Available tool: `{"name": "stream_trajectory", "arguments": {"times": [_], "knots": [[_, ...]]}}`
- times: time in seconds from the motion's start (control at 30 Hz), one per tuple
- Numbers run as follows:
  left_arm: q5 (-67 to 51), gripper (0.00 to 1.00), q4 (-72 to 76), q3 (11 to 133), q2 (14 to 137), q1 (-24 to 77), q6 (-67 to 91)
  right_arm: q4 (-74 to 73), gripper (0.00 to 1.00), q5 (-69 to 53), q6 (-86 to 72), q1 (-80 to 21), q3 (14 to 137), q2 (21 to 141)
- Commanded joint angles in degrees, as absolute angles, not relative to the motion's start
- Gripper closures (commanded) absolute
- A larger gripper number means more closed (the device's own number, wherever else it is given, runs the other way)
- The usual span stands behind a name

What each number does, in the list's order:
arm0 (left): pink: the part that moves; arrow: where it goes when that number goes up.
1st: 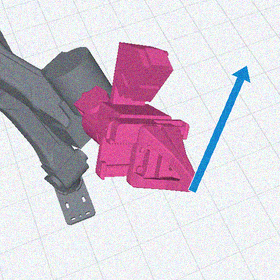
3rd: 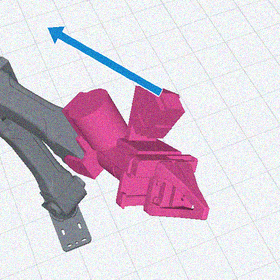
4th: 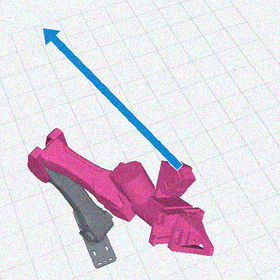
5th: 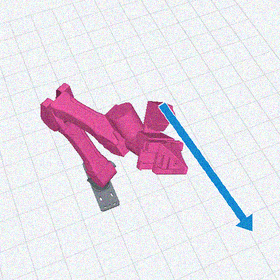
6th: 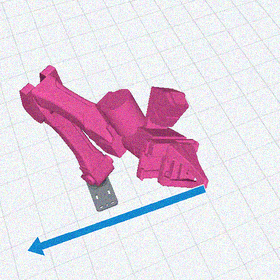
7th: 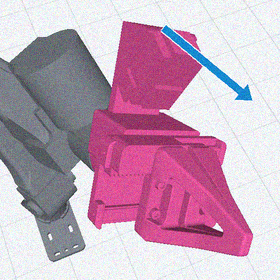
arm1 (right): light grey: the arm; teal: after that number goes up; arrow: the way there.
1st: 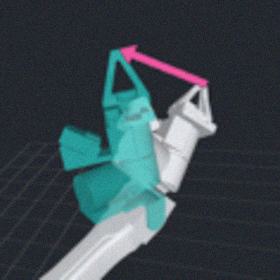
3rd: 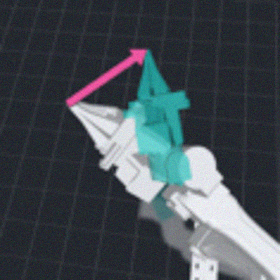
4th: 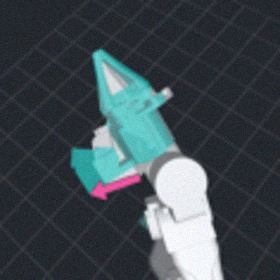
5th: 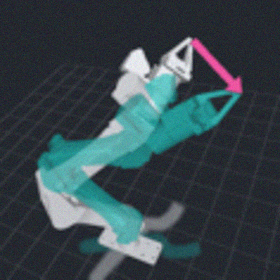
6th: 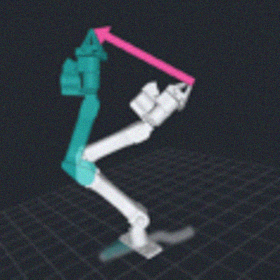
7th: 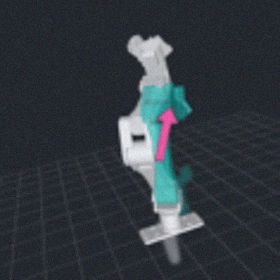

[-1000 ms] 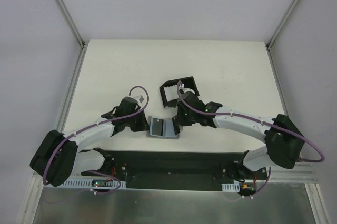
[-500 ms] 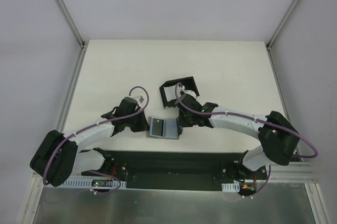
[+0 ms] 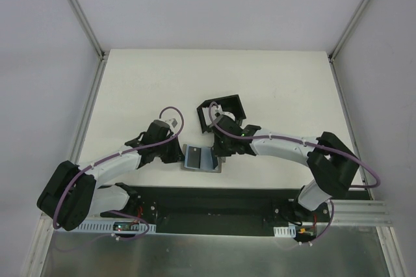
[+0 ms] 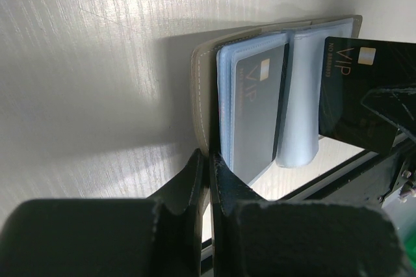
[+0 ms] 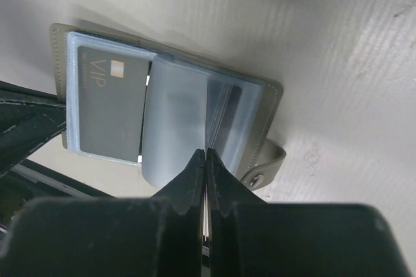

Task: Put the credit cards into the card holder
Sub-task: Turn over the card slot in the card holder.

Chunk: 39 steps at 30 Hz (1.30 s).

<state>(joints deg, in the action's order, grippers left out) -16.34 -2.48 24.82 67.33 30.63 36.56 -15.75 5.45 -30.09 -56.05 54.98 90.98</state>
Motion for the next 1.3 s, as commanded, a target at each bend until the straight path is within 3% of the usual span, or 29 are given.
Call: {"name": "stream_trajectory", "arguments": {"times": [0.0,0.47,0.87,1.27], "knots": [[-17.67,1.00,-2.90,24.61,66.80,29.97,35.51,-14.76,1.00,3.25,-30.77,-57.04,58.26,93.07],[-17.67,1.00,-2.64,24.43,66.97,30.06,35.33,-15.56,1.00,-1.04,-29.44,-58.18,64.51,97.38],[-16.79,1.00,-2.72,23.03,65.04,30.06,37.18,-23.20,1.00,8.70,-31.72,-56.43,58.54,87.02],[-16.88,1.00,-1.76,21.36,63.37,30.06,39.11,-22.85,1.00,8.44,-34.10,-56.34,57.39,89.56]]}}
